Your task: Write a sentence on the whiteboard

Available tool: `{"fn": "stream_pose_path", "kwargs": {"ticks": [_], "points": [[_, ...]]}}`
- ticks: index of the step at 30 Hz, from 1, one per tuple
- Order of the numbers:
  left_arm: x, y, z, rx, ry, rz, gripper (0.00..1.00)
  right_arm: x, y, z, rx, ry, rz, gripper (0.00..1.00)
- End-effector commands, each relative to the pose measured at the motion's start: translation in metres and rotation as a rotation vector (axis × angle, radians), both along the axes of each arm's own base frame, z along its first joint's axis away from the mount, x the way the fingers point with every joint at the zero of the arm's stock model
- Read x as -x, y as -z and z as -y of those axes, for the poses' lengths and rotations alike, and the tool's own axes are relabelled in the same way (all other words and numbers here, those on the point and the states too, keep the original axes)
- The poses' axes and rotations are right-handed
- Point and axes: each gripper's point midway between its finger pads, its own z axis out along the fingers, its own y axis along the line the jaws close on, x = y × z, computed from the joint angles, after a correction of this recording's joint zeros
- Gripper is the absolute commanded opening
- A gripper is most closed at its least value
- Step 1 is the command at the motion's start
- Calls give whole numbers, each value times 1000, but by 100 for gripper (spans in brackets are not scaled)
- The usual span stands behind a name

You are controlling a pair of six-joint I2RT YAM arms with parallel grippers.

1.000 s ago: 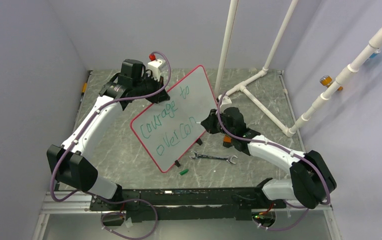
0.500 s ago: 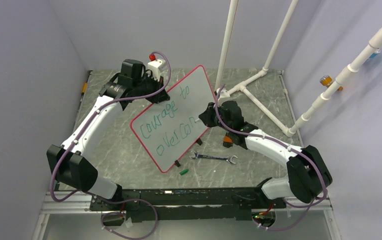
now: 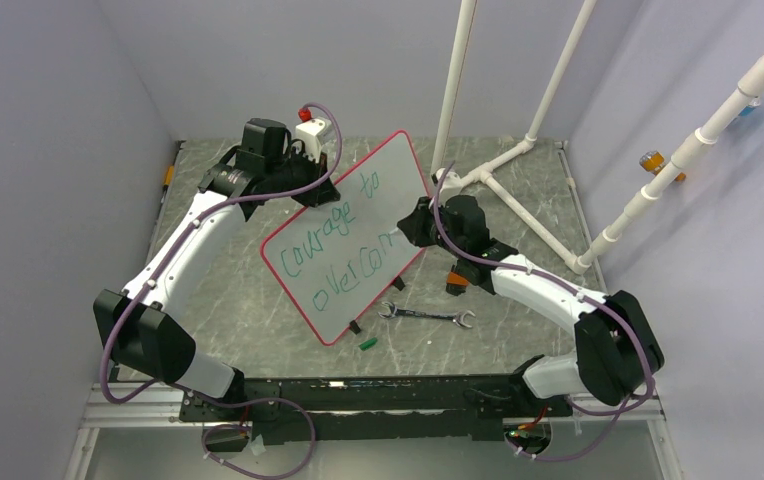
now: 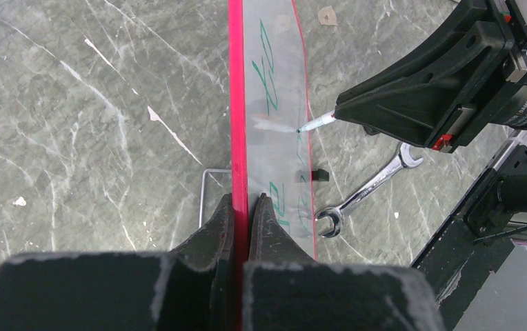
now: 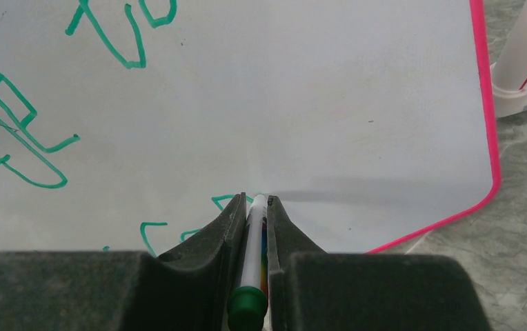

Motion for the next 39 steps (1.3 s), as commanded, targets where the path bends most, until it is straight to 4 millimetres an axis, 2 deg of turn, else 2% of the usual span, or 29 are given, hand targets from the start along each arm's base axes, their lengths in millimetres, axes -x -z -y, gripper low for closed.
{"fn": "stream_pose_path", "kwargs": {"ticks": [1, 9, 15, 30, 35, 39], "points": [[-7, 7, -20, -139, -7, 80, 0, -18, -31, -4, -67, 34, 74, 0], [-7, 8, -19, -140, -6, 79, 0, -26, -25, 6, -87, 82, 55, 0], [-7, 8, -19, -140, -5, 77, 0, -28, -12, 12, -87, 96, 31, 0], [-7, 7, -19, -140, -4, 80, 0, -9, 27, 22, -69, 100, -42, 0], [-7, 8, -19, -141, -4, 78, 0, -7, 27, 25, -68, 107, -42, 0], [-7, 8, -19, -141, -5, 79, 0, -6, 17, 28, -70, 114, -21, 0]]}}
